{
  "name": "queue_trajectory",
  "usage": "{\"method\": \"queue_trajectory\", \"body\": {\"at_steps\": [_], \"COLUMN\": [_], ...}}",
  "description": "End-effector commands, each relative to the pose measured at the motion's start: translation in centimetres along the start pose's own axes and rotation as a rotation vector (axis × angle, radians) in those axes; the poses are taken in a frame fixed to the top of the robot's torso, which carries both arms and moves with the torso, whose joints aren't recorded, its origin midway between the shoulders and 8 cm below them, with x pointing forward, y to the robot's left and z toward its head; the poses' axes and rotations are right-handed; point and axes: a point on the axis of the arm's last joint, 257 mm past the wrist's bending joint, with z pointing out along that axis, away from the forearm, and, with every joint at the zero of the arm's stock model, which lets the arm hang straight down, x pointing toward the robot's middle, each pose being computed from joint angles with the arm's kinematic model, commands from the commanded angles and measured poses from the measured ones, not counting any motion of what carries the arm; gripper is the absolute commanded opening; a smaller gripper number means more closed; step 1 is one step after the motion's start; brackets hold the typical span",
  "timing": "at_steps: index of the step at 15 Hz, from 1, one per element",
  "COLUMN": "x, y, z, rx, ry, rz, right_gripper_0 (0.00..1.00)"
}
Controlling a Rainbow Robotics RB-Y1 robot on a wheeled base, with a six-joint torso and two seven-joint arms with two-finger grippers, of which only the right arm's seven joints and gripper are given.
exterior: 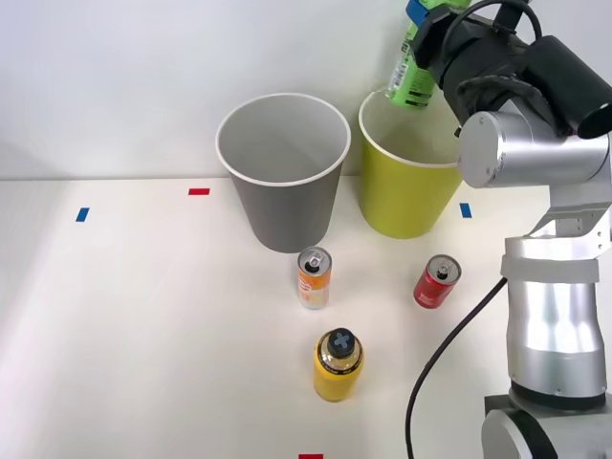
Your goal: Put cans in the gray bin, plastic bottles in the light green bin
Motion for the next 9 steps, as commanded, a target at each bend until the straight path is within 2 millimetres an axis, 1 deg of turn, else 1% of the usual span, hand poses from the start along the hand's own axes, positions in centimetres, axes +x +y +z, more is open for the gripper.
{"method": "queue_trajectory", "body": {"at_steps": [1, 4, 6, 7, 8, 9], "x": [0.8, 1.7, 2.1, 2.0, 2.0, 2.1], "y": [-1.0, -1.7, -1.7, -1.8, -1.8, -1.9], "z": [0.4, 0.6, 0.8, 1.0, 1.1, 1.1], "rx": [0.004, -0.015, -0.03, -0.028, -0.027, -0.027], "ry": [0.021, 0.042, 0.037, 0.024, 0.017, 0.017], "rz": [-0.073, -0.099, -0.081, -0.077, -0.076, -0.078], "right_gripper_0": [0.0, 0.0, 0.0, 0.11, 0.39, 0.75]}}
